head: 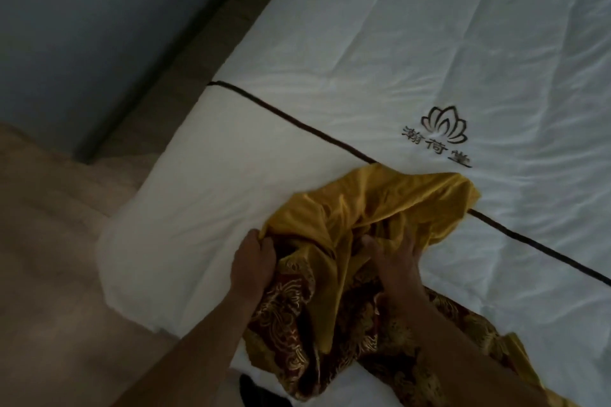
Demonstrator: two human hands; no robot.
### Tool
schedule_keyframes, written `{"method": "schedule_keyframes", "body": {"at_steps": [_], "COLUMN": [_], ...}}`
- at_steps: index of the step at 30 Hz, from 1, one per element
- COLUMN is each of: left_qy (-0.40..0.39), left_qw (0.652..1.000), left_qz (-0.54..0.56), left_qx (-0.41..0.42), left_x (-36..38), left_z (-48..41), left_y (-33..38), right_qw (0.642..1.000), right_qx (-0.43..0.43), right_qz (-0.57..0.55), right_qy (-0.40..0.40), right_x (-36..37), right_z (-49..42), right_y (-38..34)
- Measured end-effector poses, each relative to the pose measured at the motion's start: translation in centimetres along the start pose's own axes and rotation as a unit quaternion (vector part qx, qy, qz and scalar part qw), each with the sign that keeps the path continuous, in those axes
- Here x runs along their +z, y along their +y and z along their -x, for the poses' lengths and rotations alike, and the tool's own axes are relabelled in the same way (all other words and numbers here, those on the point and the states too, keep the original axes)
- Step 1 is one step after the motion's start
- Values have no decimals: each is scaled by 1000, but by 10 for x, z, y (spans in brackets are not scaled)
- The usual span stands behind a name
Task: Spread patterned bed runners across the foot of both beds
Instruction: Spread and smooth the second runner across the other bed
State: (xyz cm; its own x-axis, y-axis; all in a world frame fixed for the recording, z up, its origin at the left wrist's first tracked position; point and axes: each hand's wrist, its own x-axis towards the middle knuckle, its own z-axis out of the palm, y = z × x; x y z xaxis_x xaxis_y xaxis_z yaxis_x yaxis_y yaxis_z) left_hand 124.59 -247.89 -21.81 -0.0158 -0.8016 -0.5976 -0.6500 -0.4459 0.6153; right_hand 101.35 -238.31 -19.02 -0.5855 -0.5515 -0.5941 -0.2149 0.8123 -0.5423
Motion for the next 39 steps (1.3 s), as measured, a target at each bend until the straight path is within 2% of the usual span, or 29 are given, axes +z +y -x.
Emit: {"method": "schedule_keyframes", "body": {"at_steps": [2, 5, 7, 10, 13, 17, 20, 22, 25, 28, 31, 35, 37, 39], "left_qy": [-76, -162, -168, -151, -65, 92, 195, 245, 237, 181, 143, 200, 218, 228], "left_qw": [995, 985, 983, 982, 989, 980, 957, 945, 950, 968, 974, 959, 964, 968], "left_qz": [57, 56, 56, 61, 91, 142, 188, 192, 192, 173, 178, 197, 150, 45], "left_qx": [-31, 0, 39, 92, 99, 109, 109, 99, 61, 26, -6, 26, -24, -89], "left_x": [-1, 5, 9, 0, -30, -84, -120, -138, -155, -157, -153, -134, -122, -112], "left_z": [1, 8, 12, 18, 18, 16, 21, 23, 25, 21, 13, 8, 12, 21], "left_y": [-4, -22, -39, -55, -61, -61, -61, -67, -78, -90, -95, -113, -121, -121], "right_qw": [999, 996, 997, 996, 993, 975, 919, 884, 875, 912, 916, 907, 906, 901], "right_qx": [15, 24, 20, 6, -39, -191, -358, -412, -393, -304, -254, -205, -178, -157], "right_qz": [-9, -11, -3, -68, -66, -9, 10, 7, 31, 70, 169, 264, 306, 340], "right_qy": [-33, -85, -75, -55, -84, -116, -162, -220, -281, -265, -261, -257, -232, -220], "right_x": [13, 41, 60, 80, 94, 127, 162, 180, 196, 202, 199, 182, 169, 156], "right_z": [-22, -33, -32, -28, -24, -4, 21, 39, 51, 40, 21, 16, 19, 19], "right_y": [-1, -9, -19, -36, -71, -172, -249, -285, -299, -271, -216, -146, -119, -95]}}
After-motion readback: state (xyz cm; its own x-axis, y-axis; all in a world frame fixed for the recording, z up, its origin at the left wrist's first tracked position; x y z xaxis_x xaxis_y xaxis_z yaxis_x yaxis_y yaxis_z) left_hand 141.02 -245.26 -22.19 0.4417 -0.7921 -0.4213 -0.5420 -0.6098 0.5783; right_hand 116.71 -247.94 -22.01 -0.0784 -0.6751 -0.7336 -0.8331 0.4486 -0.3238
